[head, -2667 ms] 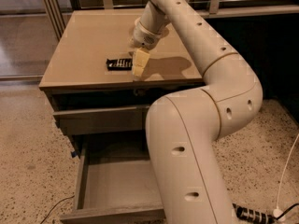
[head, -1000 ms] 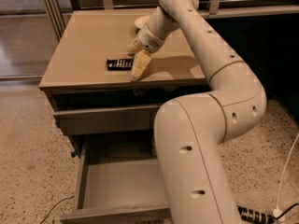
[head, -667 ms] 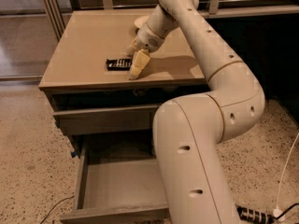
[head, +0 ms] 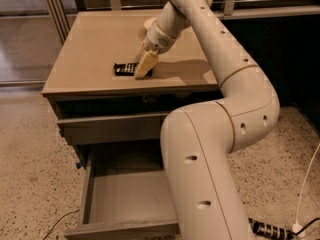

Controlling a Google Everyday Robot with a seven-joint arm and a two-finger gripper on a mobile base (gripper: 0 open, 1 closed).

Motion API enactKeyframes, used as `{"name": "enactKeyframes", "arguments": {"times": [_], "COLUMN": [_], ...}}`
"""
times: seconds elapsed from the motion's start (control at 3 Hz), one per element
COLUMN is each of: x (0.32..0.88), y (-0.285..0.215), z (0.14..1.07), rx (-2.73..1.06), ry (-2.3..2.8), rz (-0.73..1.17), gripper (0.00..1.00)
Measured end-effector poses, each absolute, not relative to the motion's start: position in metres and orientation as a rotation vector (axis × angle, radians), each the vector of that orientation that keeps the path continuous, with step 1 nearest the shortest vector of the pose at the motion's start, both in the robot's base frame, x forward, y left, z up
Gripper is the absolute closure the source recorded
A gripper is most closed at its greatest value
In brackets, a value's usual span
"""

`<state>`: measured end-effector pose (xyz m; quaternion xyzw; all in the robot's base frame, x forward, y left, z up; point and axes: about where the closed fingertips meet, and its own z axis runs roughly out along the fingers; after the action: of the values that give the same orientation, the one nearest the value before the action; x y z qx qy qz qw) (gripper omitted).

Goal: Place rxbar chocolate into middle drawer

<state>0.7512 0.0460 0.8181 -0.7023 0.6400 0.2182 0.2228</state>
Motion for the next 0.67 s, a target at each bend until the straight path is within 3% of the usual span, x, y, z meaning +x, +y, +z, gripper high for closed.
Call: {"name": "enactKeyframes", "arguments": {"times": [0.67], "x": [0.7532], "y": [0.0440], "z": [0.8195], "rx": [-1.928], "ry": [1.776], "rz": [0.607], "gripper": [0.85]}}
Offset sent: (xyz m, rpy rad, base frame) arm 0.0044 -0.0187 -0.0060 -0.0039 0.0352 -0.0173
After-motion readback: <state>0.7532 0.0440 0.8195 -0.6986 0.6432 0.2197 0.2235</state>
